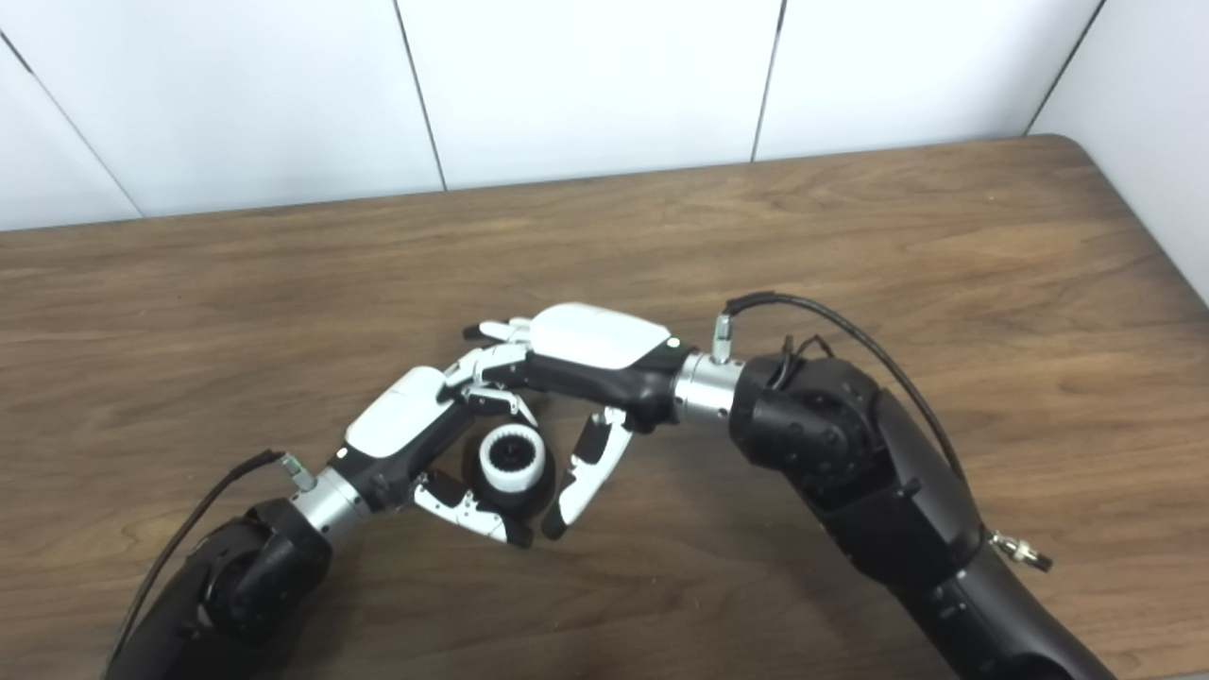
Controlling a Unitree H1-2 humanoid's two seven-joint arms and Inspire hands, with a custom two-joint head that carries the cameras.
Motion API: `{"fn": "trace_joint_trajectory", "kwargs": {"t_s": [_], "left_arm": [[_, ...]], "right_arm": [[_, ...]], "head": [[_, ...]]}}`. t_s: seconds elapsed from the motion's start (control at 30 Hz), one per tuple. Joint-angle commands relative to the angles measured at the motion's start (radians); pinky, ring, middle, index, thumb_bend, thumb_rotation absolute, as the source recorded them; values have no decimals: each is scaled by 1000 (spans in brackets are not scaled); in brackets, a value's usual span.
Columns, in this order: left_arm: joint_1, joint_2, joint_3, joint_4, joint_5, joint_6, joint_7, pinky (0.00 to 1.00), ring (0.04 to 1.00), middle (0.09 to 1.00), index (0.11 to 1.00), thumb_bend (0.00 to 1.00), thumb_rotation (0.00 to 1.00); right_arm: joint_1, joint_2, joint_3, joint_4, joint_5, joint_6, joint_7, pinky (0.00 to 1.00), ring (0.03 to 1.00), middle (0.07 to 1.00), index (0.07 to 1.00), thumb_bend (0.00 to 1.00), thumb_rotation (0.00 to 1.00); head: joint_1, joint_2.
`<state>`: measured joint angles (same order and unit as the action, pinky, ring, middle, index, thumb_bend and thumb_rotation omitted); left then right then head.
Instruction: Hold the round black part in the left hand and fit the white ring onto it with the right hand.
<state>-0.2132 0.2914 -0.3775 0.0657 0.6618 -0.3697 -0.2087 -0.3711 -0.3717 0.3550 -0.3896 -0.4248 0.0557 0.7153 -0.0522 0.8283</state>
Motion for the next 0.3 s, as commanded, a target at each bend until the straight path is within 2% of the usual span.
{"fn": "trace_joint_trajectory", "kwargs": {"t_s": [0.0, 0.27], "left_arm": [[-22, 18, -7, 2, 23, -10, 6, 1000, 1000, 866, 483, 526, 56], [-45, 41, -18, 43, 47, -43, 32, 1000, 1000, 865, 484, 525, 57]], "right_arm": [[-16, -22, -30, -48, 38, 15, -10, 1000, 1000, 1000, 916, 1000, 269], [-15, -51, -88, -73, 71, 29, -36, 1000, 1000, 1000, 910, 1000, 201]], "head": [[-1, 1], [-9, -10]]}}
